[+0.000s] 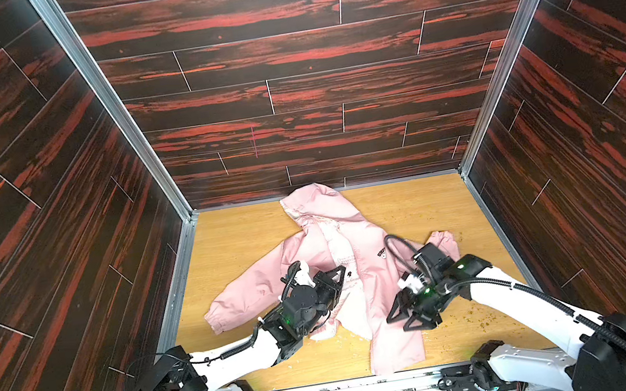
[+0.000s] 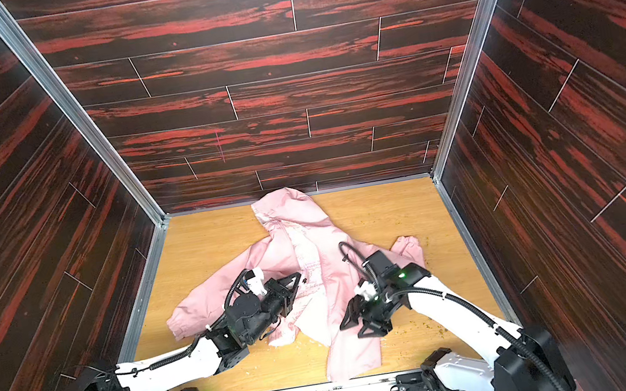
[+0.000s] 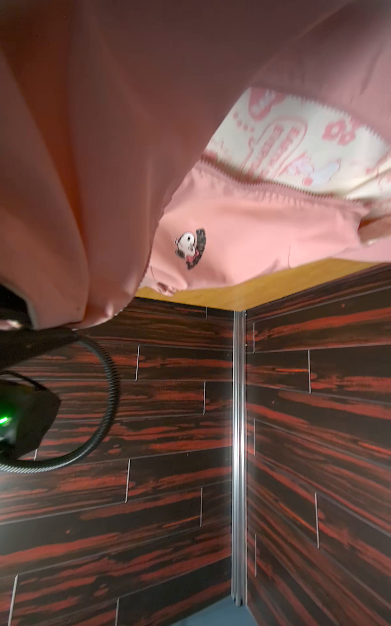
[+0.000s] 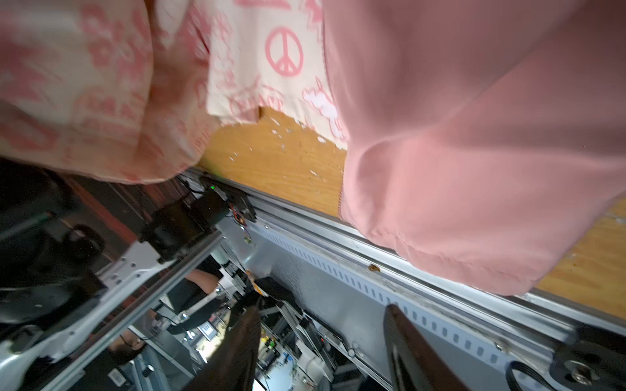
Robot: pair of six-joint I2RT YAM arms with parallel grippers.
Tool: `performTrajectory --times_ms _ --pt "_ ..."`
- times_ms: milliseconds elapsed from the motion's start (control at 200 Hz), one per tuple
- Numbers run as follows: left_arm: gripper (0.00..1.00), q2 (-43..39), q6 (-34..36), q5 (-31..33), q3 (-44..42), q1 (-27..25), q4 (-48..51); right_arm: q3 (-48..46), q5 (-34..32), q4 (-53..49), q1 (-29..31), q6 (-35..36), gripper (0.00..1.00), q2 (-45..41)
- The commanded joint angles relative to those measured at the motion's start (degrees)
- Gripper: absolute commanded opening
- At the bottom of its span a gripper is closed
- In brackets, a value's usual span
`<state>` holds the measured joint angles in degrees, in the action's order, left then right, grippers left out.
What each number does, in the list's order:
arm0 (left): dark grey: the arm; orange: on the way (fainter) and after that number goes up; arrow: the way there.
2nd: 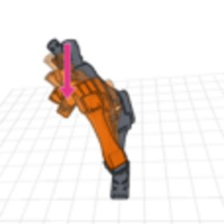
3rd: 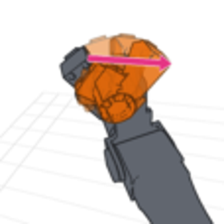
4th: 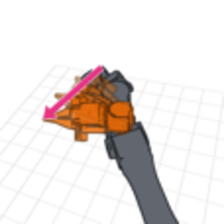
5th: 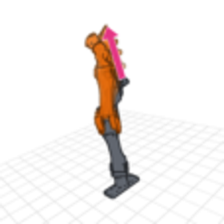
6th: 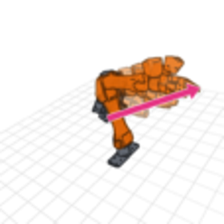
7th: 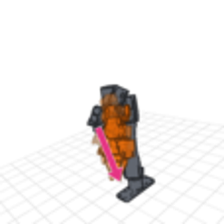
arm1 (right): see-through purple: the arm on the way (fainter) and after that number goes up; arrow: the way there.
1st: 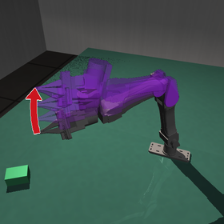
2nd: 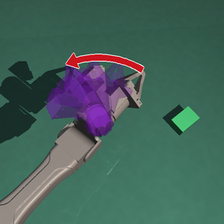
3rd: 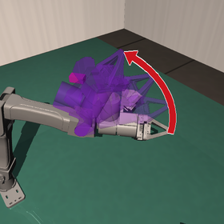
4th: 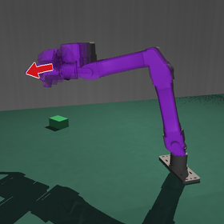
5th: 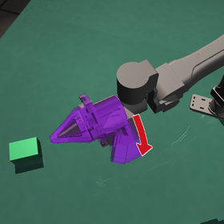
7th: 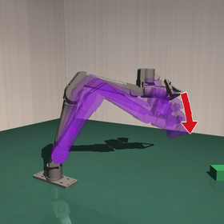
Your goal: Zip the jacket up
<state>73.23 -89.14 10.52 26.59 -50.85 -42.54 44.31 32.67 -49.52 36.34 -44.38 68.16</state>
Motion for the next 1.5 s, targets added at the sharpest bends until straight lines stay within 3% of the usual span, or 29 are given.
performTrajectory --times_ms 0,155,406,486,616,721,927,1137,1232,1328,1498 --pt "0.00 -1.7 -1.4 1.7 -1.9 1.2 -3.9 1.8 -4.7 1.0 6.6 -2.4 0.62 5.3" --pt "0.00 -1.5 -2.4 0.2 -2.7 2.5 -4.5 4.2 -10.8 1.9 10.9 -2.7 0.65 14.1" --pt "0.00 -1.5 -4.2 -1.0 -5.0 4.4 -7.6 7.3 -17.6 6.0 11.0 -0.7 0.68 24.9" --pt "0.00 -2.0 -4.4 -1.1 -5.6 4.8 -7.6 7.9 -19.5 7.7 10.9 -0.2 0.53 28.1" --pt "0.00 -2.8 -4.4 -2.1 -5.7 5.8 -6.7 10.3 -25.3 7.0 9.0 2.1 0.14 29.8" --pt "0.00 -2.9 -4.4 -3.2 -5.6 6.7 -6.5 12.5 -28.3 5.3 4.8 6.1 0.00 28.7" --pt "0.00 -2.2 -4.5 -4.7 -5.4 7.7 -6.6 22.2 -33.4 1.1 -5.3 20.1 0.00 27.3" --pt "0.00 1.0 -5.0 -7.2 -3.8 8.4 -8.4 42.7 -41.9 -4.5 -10.5 31.2 0.00 35.1" --pt "0.00 3.0 -5.6 -8.1 -3.3 8.6 -9.7 52.3 -35.4 -5.1 -9.9 34.1 0.00 39.4" --pt "0.00 4.2 -6.5 -8.7 -3.4 9.0 -11.1 58.0 -32.9 -7.1 -6.0 37.3 0.01 43.8" --pt "0.00 2.4 -7.3 -8.4 -5.2 10.6 -10.5 50.3 -26.9 -4.1 -0.8 37.4 0.01 44.5"
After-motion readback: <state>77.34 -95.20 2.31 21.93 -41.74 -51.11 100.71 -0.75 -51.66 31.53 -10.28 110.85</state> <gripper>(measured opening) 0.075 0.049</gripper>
